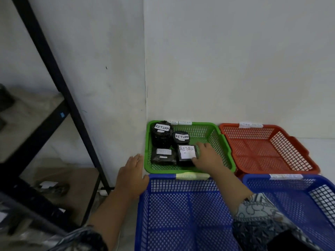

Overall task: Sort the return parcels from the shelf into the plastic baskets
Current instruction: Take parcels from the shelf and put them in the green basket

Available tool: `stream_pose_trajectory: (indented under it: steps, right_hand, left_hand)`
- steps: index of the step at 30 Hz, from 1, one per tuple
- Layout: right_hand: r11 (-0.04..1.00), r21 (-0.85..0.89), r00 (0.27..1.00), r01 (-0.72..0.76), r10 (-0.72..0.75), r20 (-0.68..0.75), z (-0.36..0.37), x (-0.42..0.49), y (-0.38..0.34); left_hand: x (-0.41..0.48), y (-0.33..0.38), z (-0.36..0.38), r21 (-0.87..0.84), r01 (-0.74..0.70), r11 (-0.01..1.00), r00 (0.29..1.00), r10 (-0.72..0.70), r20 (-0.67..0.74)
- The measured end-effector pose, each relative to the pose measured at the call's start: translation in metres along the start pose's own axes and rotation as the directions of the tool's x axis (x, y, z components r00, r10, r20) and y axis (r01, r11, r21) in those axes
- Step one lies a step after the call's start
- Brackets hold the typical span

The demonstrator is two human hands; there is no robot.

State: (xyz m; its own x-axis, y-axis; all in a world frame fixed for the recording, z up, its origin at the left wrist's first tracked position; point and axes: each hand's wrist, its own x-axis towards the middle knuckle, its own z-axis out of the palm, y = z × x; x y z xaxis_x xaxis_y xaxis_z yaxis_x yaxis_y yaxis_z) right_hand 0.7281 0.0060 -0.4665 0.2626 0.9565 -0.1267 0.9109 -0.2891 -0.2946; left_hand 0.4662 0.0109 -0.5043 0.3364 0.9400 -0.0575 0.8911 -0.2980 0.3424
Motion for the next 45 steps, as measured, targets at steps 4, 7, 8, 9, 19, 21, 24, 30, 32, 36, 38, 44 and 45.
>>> stream_pose_trajectory:
  steps: [4, 7, 8, 9, 19, 21, 24, 30, 32, 36, 38, 44, 45]
  right_hand:
    - [1.0, -0.016, 0.996, 0.022, -0.023, -0.086, -0.02, -0.04, -0.026]
    - [0.997, 0.006, 0.983, 0.076, -0.074, -0.169, -0.033, -0.083, -0.06]
    - [0.995, 0.015, 0.977, 0.1, -0.095, -0.193, -0.037, -0.1, -0.073]
    - [0.992, 0.025, 0.969, 0.125, -0.116, -0.217, -0.04, -0.116, -0.087]
    - [0.917, 0.036, 0.821, 0.397, -0.338, -0.461, -0.068, -0.279, -0.245]
    - [0.89, 0.035, 0.779, 0.455, -0.379, -0.5, -0.079, -0.303, -0.279]
    - [0.848, 0.022, 0.724, 0.529, -0.438, -0.533, -0.102, -0.332, -0.331]
    - [0.767, -0.032, 0.609, 0.641, -0.533, -0.587, -0.152, -0.365, -0.433]
    - [0.74, -0.059, 0.573, 0.67, -0.566, -0.593, -0.166, -0.369, -0.467]
    - [0.688, -0.081, 0.508, 0.722, -0.605, -0.613, -0.186, -0.367, -0.532]
    - [0.657, -0.096, 0.468, 0.748, -0.624, -0.626, -0.194, -0.36, -0.563]
    - [0.623, -0.156, 0.373, 0.767, -0.63, -0.681, -0.214, -0.317, -0.647]
    - [0.624, -0.156, 0.366, 0.766, -0.622, -0.692, -0.217, -0.309, -0.659]
  left_hand:
    - [-0.036, -0.005, -0.027, 0.051, -0.041, 0.998, 0.999, 0.042, -0.021]
    - [-0.073, -0.013, -0.053, 0.088, -0.073, 0.993, 0.996, 0.078, -0.052]
    - [-0.087, -0.017, -0.062, 0.107, -0.079, 0.991, 0.994, 0.087, -0.068]
    - [-0.101, -0.021, -0.07, 0.117, -0.083, 0.99, 0.992, 0.093, -0.087]
    - [-0.264, -0.073, -0.186, 0.175, -0.183, 0.967, 0.908, 0.235, -0.348]
    - [-0.291, -0.086, -0.216, 0.183, -0.164, 0.969, 0.881, 0.227, -0.416]
    - [-0.321, -0.106, -0.264, 0.209, -0.123, 0.97, 0.843, 0.214, -0.494]
    - [-0.361, -0.139, -0.359, 0.299, -0.016, 0.954, 0.758, 0.207, -0.618]
    - [-0.368, -0.153, -0.384, 0.321, 0.027, 0.947, 0.739, 0.198, -0.644]
    - [-0.369, -0.185, -0.426, 0.311, 0.079, 0.947, 0.711, 0.166, -0.684]
    - [-0.362, -0.202, -0.449, 0.311, 0.095, 0.946, 0.686, 0.164, -0.709]
    - [-0.326, -0.251, -0.516, 0.293, 0.089, 0.952, 0.632, 0.173, -0.755]
    - [-0.32, -0.26, -0.526, 0.288, 0.092, 0.953, 0.625, 0.17, -0.762]
